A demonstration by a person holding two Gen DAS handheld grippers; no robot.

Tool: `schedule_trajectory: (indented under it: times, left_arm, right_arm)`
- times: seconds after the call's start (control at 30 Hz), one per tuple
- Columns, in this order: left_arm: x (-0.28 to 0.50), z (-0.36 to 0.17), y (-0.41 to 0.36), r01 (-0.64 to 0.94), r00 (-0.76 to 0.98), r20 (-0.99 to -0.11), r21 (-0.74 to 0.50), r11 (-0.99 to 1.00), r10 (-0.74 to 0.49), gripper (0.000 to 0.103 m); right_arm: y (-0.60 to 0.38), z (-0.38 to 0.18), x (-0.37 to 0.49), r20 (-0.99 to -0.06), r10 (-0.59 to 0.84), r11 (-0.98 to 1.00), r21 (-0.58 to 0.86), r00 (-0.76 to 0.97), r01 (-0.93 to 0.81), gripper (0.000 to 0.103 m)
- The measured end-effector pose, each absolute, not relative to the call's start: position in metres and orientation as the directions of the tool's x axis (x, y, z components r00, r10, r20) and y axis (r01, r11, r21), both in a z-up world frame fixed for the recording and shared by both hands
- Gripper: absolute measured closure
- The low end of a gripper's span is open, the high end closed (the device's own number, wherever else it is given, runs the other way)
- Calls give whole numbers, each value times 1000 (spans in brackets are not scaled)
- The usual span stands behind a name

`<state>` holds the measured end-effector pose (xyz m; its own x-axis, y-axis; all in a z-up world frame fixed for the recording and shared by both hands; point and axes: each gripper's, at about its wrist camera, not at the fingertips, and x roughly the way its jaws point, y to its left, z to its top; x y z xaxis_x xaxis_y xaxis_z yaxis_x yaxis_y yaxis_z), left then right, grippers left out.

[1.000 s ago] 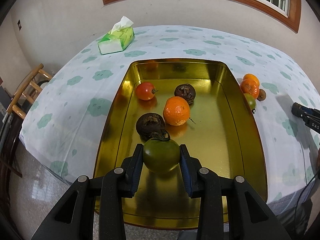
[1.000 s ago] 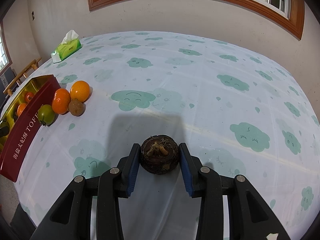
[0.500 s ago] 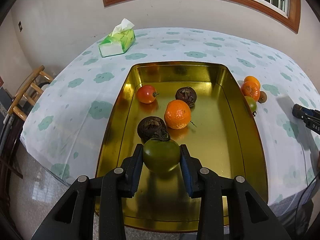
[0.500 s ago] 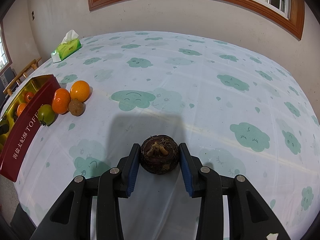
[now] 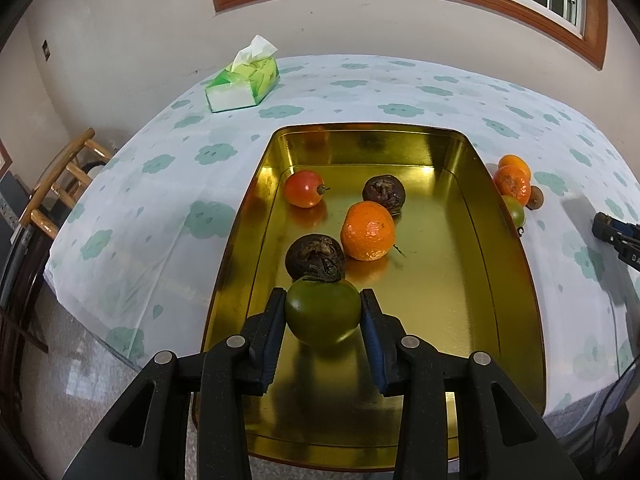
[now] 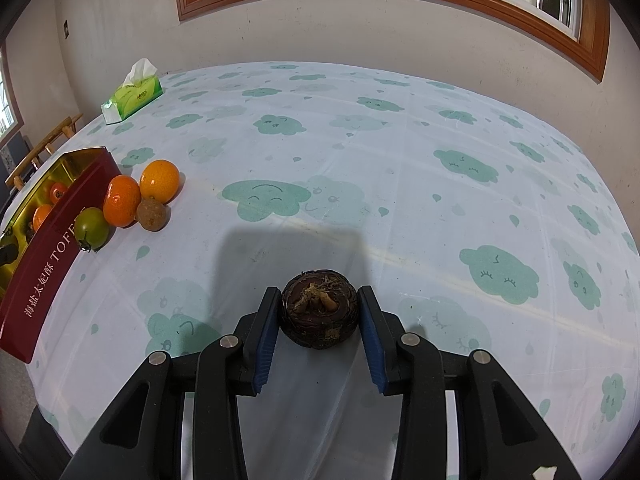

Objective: Organize fruits
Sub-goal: 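Lower the green tomato into the gold tray and open the left gripper, then carry the dark brown fruit into the gold tray and open the right gripper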

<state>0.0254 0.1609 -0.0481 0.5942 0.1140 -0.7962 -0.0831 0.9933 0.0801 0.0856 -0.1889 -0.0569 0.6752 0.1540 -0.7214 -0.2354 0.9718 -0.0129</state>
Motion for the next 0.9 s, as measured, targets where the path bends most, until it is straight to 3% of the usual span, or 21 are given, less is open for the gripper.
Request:
schedule_trajectory:
  times: [0.47,0.9]
  left_arm:
    - [18,-41,163,-79,630,-767,100,992,127,62]
    - [12,-36,174,-115,664,-735,86,990,141,57]
  right_arm:
    - [-189,-57,84,-723,145,973,-18,676,-228,67]
    - [-159,-52,54,-736,225,951,23,638,-309,67]
